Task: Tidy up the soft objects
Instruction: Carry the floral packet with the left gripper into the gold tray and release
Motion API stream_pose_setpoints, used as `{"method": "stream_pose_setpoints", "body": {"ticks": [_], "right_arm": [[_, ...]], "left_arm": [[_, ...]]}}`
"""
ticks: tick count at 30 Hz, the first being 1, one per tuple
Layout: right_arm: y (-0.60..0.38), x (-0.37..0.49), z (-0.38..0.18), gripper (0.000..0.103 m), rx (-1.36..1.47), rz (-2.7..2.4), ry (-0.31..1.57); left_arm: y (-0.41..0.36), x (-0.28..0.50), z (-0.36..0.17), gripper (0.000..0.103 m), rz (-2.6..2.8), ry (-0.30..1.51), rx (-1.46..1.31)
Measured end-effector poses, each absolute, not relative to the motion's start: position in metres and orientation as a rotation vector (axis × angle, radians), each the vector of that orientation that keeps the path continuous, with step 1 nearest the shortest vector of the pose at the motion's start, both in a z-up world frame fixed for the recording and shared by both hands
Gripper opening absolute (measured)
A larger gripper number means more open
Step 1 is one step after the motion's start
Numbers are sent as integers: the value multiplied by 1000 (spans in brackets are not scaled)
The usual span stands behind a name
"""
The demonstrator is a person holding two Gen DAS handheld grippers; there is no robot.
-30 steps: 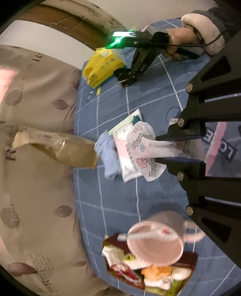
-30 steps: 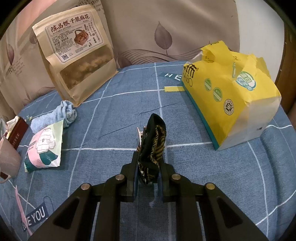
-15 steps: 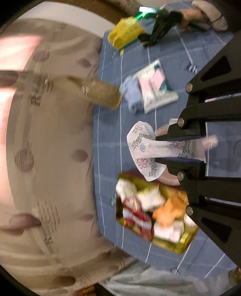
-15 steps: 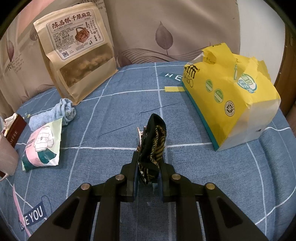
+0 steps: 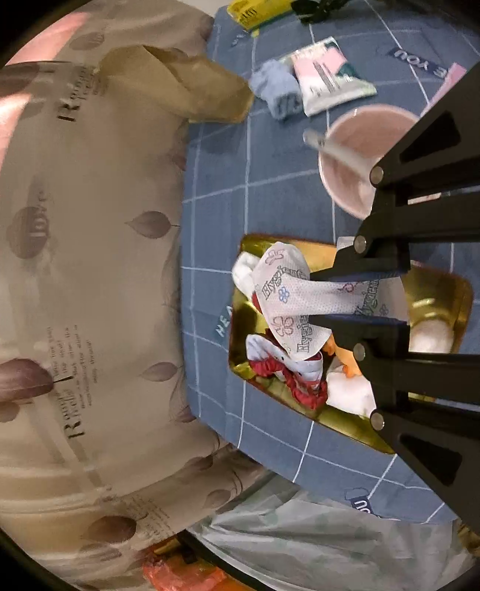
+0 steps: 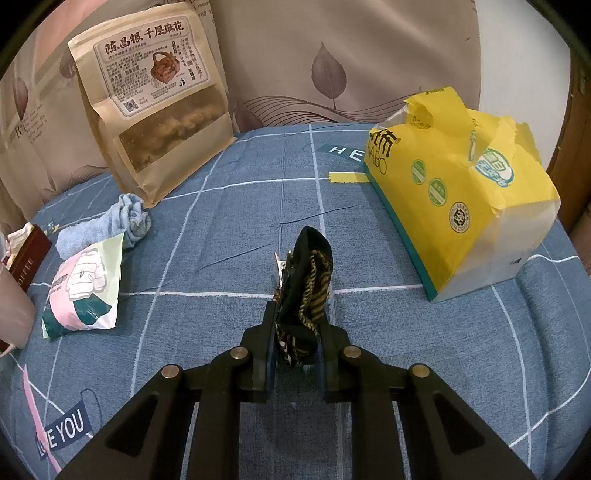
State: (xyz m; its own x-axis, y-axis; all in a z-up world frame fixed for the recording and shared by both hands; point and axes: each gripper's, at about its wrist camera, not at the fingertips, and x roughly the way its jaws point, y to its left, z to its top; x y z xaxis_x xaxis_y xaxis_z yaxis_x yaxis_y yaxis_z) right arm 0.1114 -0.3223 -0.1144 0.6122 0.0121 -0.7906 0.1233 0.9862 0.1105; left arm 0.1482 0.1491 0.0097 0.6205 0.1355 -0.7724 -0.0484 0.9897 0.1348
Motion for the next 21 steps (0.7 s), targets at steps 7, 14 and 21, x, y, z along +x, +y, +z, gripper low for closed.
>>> {"method": "stream_pose_setpoints", "body": {"ticks": [7, 14, 21], "right_arm": [[-321, 112, -115, 16, 150, -68, 913], [-321, 111, -115, 16, 136, -73, 914], [-319, 111, -115, 16, 128, -77, 915]], "left_arm": [[170, 169, -10, 15, 121, 923, 102], [177, 190, -19, 15, 107, 937, 103], [197, 197, -32, 15, 145, 959, 72]]}}
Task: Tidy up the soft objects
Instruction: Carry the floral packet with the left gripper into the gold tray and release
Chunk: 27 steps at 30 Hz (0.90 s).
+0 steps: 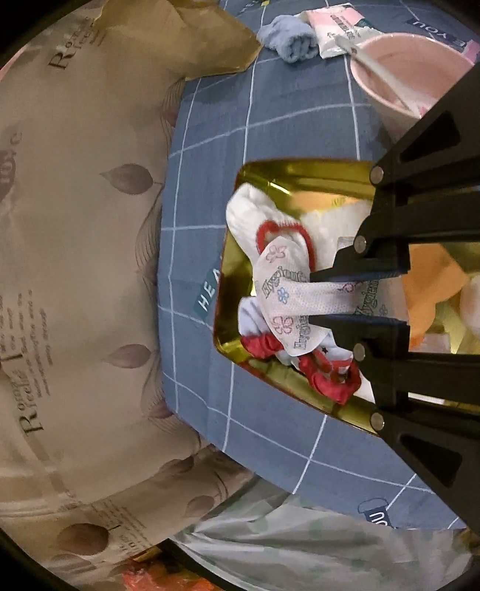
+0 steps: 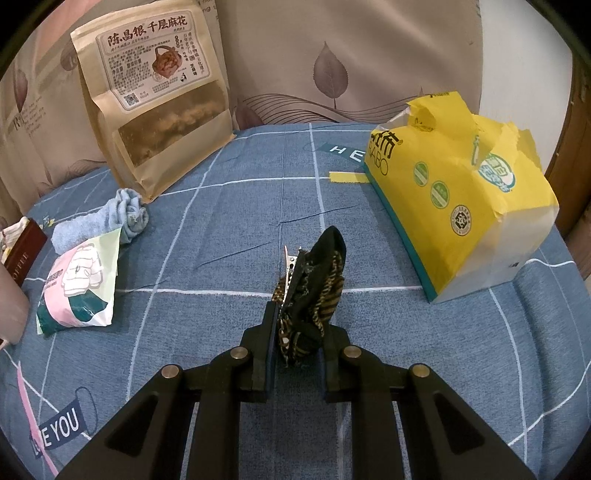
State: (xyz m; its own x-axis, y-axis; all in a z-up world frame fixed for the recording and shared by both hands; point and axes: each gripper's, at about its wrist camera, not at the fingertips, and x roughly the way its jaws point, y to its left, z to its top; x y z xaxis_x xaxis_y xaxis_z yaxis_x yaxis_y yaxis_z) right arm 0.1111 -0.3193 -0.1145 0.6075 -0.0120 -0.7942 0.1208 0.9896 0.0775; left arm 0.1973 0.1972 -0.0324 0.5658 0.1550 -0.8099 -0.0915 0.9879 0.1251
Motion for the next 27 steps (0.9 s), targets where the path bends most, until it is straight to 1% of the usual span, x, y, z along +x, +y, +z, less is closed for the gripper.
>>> {"method": "stream_pose_setpoints", "body": {"ticks": [6, 9, 10, 11, 12, 13, 15, 17, 21, 23, 27], "right_arm": [[-318, 111, -114, 17, 125, -78, 916], [-318, 112, -114, 17, 118, -81, 916], [-317, 112, -114, 17, 117, -81, 916], [-317, 112, -115, 17, 116, -81, 916], [-317, 112, -115, 16, 115, -82, 917], [-317, 114, -115, 17, 114, -81, 917], [-317, 114, -115, 17, 112, -81, 917], [-317, 115, -115, 17, 109, -82, 918], [-316, 114, -115, 17, 94, -85, 919], [-316, 114, -115, 17, 88, -87, 920], [-316, 114, -115, 17, 80, -89, 921]], "left_arm": [[204, 198, -44, 15, 155, 976, 69], [203, 197, -43, 17, 157, 970, 70], [204, 197, -43, 23, 154, 972, 69], [204, 197, -41, 34, 152, 974, 65], [204, 197, -41, 39, 155, 975, 65], [205, 196, -40, 41, 158, 975, 66], [204, 192, -35, 42, 140, 969, 63], [204, 186, -28, 46, 124, 963, 57], [204, 166, -7, 49, 103, 927, 50], [203, 148, 7, 57, 98, 892, 49], [195, 116, 22, 59, 107, 845, 115]]}}
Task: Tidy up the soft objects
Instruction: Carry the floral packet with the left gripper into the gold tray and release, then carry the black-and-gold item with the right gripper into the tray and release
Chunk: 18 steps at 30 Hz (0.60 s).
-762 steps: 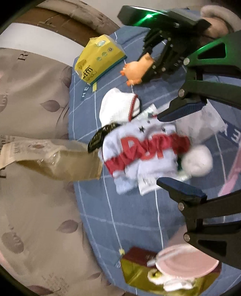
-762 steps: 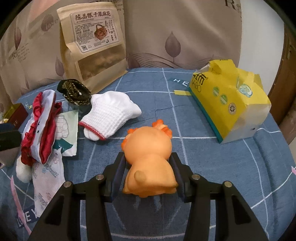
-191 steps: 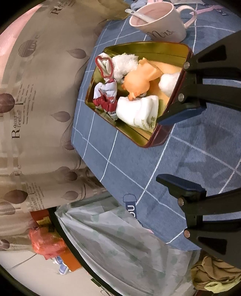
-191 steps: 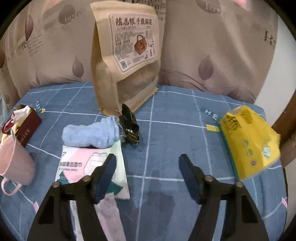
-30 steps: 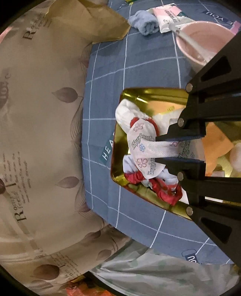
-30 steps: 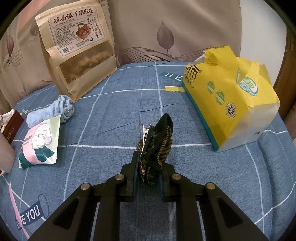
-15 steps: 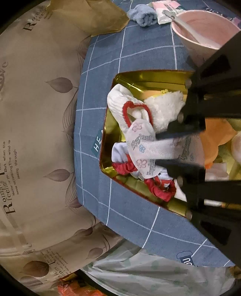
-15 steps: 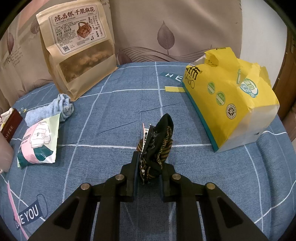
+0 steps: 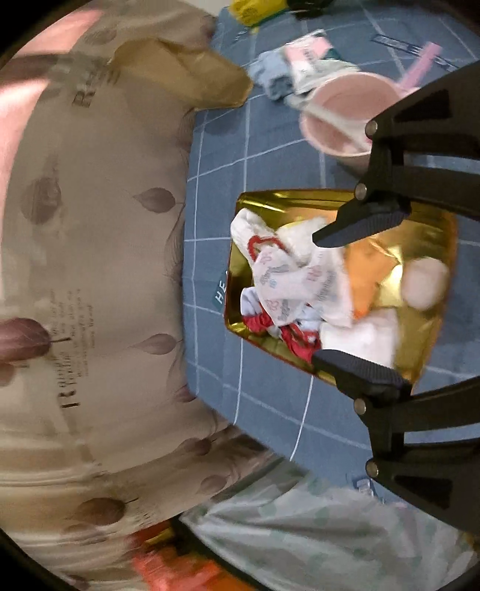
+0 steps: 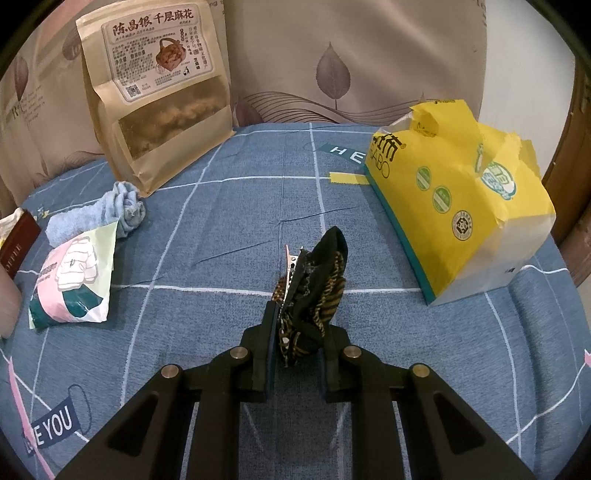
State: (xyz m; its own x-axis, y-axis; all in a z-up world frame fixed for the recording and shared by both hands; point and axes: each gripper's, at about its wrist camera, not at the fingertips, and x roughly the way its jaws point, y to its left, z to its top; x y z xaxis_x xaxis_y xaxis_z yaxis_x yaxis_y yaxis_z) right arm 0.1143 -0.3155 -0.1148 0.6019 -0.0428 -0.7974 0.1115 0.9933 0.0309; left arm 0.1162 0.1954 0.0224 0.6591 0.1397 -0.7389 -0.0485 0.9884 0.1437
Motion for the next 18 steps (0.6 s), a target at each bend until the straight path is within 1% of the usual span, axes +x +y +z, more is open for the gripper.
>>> {"method": "stream_pose_setpoints", "body": {"ticks": [3, 6, 11, 18], "right_arm": [[-315, 115, -115, 17, 75, -90, 921], [-312, 114, -114, 17, 58, -97, 921], [-306, 113, -112, 15, 18, -109, 913], [-297, 109, -105, 13, 8, -131, 900]], "left_arm": [[187, 86, 24, 61, 122, 811, 187], [186, 63, 17, 61, 128, 806, 203], [194, 43, 2, 61, 188, 803, 186], [220, 34, -5, 61, 258, 800, 112]]}}
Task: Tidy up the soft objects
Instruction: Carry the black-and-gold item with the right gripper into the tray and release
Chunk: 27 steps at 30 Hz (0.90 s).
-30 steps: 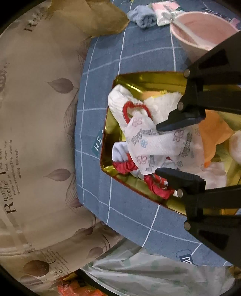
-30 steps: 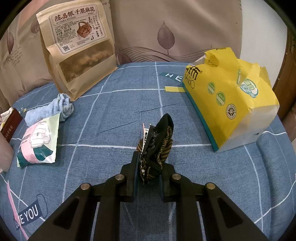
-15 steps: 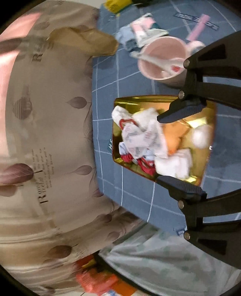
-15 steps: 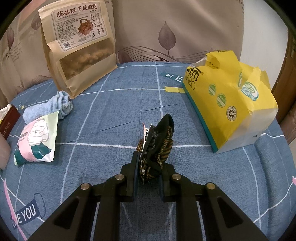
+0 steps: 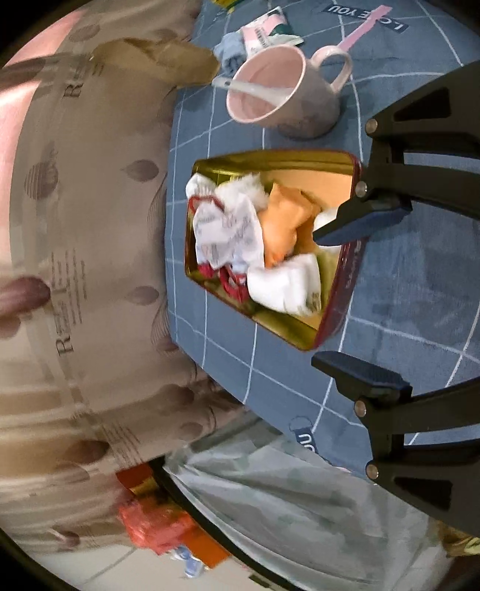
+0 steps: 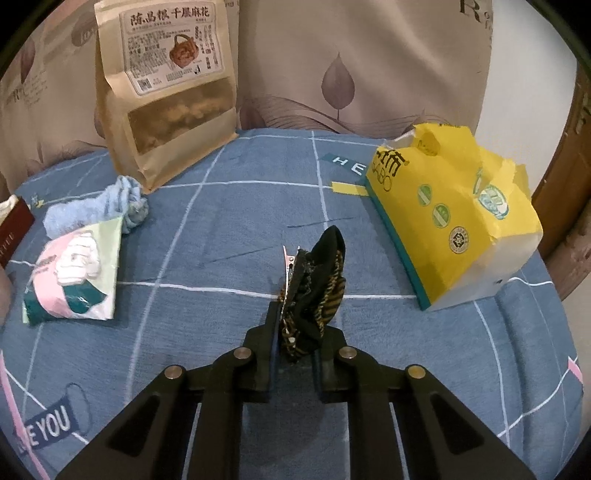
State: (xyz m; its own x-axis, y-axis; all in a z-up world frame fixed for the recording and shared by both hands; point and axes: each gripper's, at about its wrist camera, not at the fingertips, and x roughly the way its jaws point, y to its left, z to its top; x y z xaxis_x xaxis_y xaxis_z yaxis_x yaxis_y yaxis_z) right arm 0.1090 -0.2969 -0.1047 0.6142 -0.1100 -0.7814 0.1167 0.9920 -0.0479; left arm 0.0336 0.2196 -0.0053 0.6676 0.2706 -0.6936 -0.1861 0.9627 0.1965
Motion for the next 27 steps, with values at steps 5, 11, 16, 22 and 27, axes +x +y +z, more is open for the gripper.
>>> {"method": "stream_pose_setpoints", "body": {"ticks": [5, 11, 16, 22, 27], "right_arm": [[-271, 109, -89, 13, -9, -103, 881], [-222, 114, -52, 13, -20, -1, 830], [-159, 121, -24, 13, -38, 145, 791], [-72, 120, 6, 13, -45, 357, 765], [8, 113, 21, 13, -77, 532, 760]], "left_arm": [[238, 32, -9, 61, 294, 799, 54], [259, 31, -14, 61, 371, 805, -7], [269, 31, -16, 61, 393, 818, -49], [285, 30, -16, 61, 443, 818, -100], [305, 28, -17, 61, 507, 820, -174]]}}
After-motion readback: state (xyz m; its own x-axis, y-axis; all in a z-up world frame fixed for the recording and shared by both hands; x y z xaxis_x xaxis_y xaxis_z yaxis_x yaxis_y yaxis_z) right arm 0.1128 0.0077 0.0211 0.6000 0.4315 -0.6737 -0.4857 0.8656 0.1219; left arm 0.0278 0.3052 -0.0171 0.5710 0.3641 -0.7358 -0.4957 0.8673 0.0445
